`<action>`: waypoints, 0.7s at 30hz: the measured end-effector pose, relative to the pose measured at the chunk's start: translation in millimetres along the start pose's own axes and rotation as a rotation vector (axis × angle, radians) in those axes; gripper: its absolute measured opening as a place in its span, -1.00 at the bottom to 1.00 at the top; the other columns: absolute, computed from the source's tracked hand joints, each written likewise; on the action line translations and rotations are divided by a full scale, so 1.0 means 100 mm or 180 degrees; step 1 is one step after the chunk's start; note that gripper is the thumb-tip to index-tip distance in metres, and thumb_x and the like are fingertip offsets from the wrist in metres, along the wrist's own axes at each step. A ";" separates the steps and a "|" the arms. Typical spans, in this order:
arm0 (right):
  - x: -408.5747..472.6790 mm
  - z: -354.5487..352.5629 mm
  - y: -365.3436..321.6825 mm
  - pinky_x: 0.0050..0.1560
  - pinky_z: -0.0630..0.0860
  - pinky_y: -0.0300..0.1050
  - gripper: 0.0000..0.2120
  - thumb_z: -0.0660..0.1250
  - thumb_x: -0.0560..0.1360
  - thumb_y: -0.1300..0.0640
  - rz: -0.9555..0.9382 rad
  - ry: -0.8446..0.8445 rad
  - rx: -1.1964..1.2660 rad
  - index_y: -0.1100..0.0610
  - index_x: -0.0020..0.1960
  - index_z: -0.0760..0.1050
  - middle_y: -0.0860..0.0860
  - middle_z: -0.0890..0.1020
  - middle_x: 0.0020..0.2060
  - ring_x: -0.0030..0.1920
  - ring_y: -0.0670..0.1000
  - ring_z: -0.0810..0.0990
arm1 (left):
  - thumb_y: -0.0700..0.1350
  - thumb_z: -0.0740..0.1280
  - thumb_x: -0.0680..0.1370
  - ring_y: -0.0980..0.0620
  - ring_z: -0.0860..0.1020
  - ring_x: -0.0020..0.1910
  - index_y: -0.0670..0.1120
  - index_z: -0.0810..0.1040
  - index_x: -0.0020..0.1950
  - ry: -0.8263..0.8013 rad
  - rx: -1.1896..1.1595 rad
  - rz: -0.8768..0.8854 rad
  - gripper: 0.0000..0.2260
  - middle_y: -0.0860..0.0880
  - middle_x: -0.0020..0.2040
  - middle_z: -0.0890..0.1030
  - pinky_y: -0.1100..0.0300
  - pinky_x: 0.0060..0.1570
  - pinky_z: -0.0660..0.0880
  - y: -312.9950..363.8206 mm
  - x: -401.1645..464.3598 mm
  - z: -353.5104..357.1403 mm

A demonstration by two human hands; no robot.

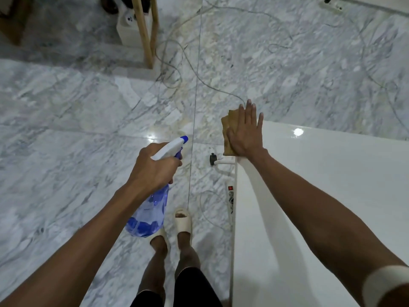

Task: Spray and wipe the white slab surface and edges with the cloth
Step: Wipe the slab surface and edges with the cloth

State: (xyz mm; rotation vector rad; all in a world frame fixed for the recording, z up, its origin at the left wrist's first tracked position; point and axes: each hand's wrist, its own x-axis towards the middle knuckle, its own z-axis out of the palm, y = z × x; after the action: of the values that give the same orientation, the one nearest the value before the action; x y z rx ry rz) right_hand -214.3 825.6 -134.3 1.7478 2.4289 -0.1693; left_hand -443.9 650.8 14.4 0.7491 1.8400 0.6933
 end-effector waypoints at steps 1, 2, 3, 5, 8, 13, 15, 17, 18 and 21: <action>0.11 0.05 0.01 0.58 -0.16 0.24 -0.31 -0.12 0.64 -0.15 0.0090 -0.0064 0.0094 0.25 0.62 -0.08 0.22 -0.07 0.61 0.62 0.19 -0.12 | -0.31 0.30 0.48 0.00 0.51 -0.48 -0.24 0.64 -0.09 0.0025 0.0038 0.0004 -0.88 -0.16 -0.13 0.71 0.14 -0.42 0.49 -0.01 0.04 0.02; 0.19 0.09 0.02 0.59 -0.14 0.22 -0.34 -0.09 0.66 -0.12 0.0162 -0.0097 0.0205 0.24 0.62 -0.08 0.20 -0.05 0.62 0.62 0.17 -0.11 | -0.31 0.30 0.48 -0.02 0.51 -0.48 -0.25 0.63 -0.08 0.0035 0.0087 0.0004 -0.88 -0.18 -0.12 0.71 0.11 -0.40 0.49 -0.02 0.06 0.04; 0.23 0.12 0.02 0.59 -0.10 0.19 -0.37 -0.05 0.67 -0.09 0.0201 -0.0069 0.0310 0.24 0.61 -0.04 0.19 0.00 0.62 0.62 0.16 -0.06 | -0.31 0.30 0.48 -0.02 0.51 -0.48 -0.26 0.63 -0.08 0.0032 0.0137 0.0001 -0.88 -0.19 -0.12 0.71 0.11 -0.39 0.49 -0.03 0.08 0.06; 0.23 0.16 0.03 0.59 -0.04 0.17 -0.39 0.02 0.66 -0.04 0.0193 0.0115 0.0402 0.26 0.59 0.06 0.20 0.14 0.59 0.60 0.18 0.06 | -0.30 0.30 0.47 0.00 0.50 -0.51 -0.26 0.62 -0.10 0.0001 0.0193 -0.0024 -0.89 -0.18 -0.12 0.71 0.16 -0.43 0.48 -0.06 0.11 0.10; 0.19 0.19 0.05 0.60 -0.08 0.17 -0.40 0.02 0.62 0.04 0.0080 0.0203 0.0371 0.31 0.58 0.06 0.24 0.15 0.58 0.60 0.20 0.06 | -0.30 0.32 0.47 0.05 0.50 -0.54 -0.23 0.63 -0.14 -0.0026 0.0194 -0.0092 -0.90 -0.19 -0.14 0.71 0.21 -0.49 0.47 -0.11 0.09 0.16; 0.12 0.21 0.08 0.60 -0.08 0.15 -0.41 0.03 0.65 0.05 0.0033 0.0346 0.0444 0.33 0.58 0.06 0.26 0.16 0.57 0.60 0.22 0.06 | -0.30 0.33 0.47 0.01 0.52 -0.51 -0.22 0.63 -0.13 -0.0108 0.0223 -0.0080 -0.91 -0.25 -0.14 0.70 0.14 -0.42 0.50 -0.18 0.00 0.26; 0.09 0.22 0.09 0.60 -0.09 0.14 -0.40 -0.01 0.64 0.03 0.0012 0.0341 0.0425 0.33 0.58 0.04 0.25 0.15 0.57 0.60 0.21 0.04 | -0.28 0.33 0.46 -0.04 0.53 -0.47 -0.18 0.64 -0.13 -0.0138 0.0170 -0.0097 -0.91 -0.25 -0.12 0.70 0.11 -0.39 0.52 -0.21 -0.01 0.30; 0.07 0.25 0.09 0.60 -0.11 0.12 -0.39 -0.02 0.63 0.02 0.0002 0.0323 0.0409 0.32 0.59 0.02 0.24 0.12 0.58 0.61 0.20 0.01 | -0.26 0.33 0.45 -0.07 0.55 -0.46 -0.16 0.64 -0.13 -0.0181 0.0112 -0.0106 -0.90 -0.25 -0.10 0.70 0.10 -0.37 0.53 -0.25 -0.03 0.33; 0.06 0.25 0.09 0.60 -0.11 0.12 -0.38 -0.02 0.63 0.02 0.0009 0.0325 0.0419 0.32 0.59 0.01 0.24 0.11 0.59 0.61 0.20 0.00 | -0.26 0.32 0.45 -0.07 0.55 -0.46 -0.16 0.63 -0.13 -0.0200 0.0095 -0.0096 -0.90 -0.27 -0.10 0.69 0.10 -0.38 0.53 -0.26 -0.04 0.35; 0.00 0.26 0.08 0.60 -0.11 0.10 -0.35 -0.06 0.61 -0.01 0.0047 0.0319 0.0416 0.33 0.59 -0.01 0.24 0.08 0.59 0.61 0.20 -0.02 | -0.28 0.31 0.47 -0.05 0.53 -0.46 -0.20 0.63 -0.13 -0.0213 0.0086 -0.0049 -0.90 -0.28 -0.09 0.69 0.17 -0.44 0.50 -0.30 -0.12 0.41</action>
State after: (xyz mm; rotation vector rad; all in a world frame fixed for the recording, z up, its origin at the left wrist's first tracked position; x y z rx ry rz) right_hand -205.2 823.9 -159.8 1.8708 2.5267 -0.2498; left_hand -407.5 627.3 -15.2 0.7659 1.7956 0.6273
